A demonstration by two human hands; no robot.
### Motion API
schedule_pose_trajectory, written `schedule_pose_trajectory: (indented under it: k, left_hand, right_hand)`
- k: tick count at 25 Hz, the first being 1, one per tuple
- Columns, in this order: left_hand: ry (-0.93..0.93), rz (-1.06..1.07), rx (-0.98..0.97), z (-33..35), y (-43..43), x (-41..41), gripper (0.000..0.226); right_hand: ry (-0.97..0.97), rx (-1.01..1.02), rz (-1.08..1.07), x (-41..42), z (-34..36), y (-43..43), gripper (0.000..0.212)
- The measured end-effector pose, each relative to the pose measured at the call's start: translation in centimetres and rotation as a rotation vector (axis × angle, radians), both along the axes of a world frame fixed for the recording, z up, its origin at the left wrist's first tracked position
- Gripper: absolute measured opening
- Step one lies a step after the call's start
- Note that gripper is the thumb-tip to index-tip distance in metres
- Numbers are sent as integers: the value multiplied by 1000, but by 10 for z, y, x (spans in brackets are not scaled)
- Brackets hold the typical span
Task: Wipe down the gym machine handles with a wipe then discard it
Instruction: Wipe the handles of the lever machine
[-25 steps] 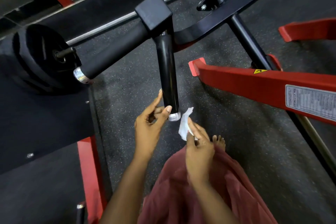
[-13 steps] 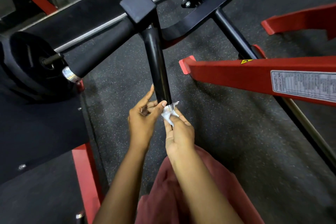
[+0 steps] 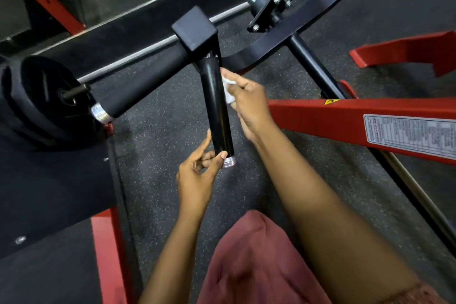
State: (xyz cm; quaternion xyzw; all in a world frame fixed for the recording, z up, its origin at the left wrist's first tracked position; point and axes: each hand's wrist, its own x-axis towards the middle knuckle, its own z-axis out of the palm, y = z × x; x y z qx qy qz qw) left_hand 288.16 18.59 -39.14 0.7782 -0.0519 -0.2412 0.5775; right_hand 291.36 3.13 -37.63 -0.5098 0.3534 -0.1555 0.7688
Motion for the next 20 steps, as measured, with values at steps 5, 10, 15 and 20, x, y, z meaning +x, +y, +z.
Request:
schedule_pose_trajectory:
  k: [5, 10, 15, 20]
  left_hand:
    - [-2, -24, 7, -3, 2, 1, 52]
    - [23, -10, -23, -1, 1, -1, 54]
    - [15, -16, -37, -6, 0, -3, 55]
    - [3, 73, -95, -11, -3, -9, 53]
  right_hand:
    - [-83, -93, 11, -19, -13, 13, 41]
    - [-72, -205, -20, -56, -25, 40, 49]
    - [-11, -477, -12, -103, -44, 72, 46]
    - [-55, -908, 157, -100, -12, 41, 45]
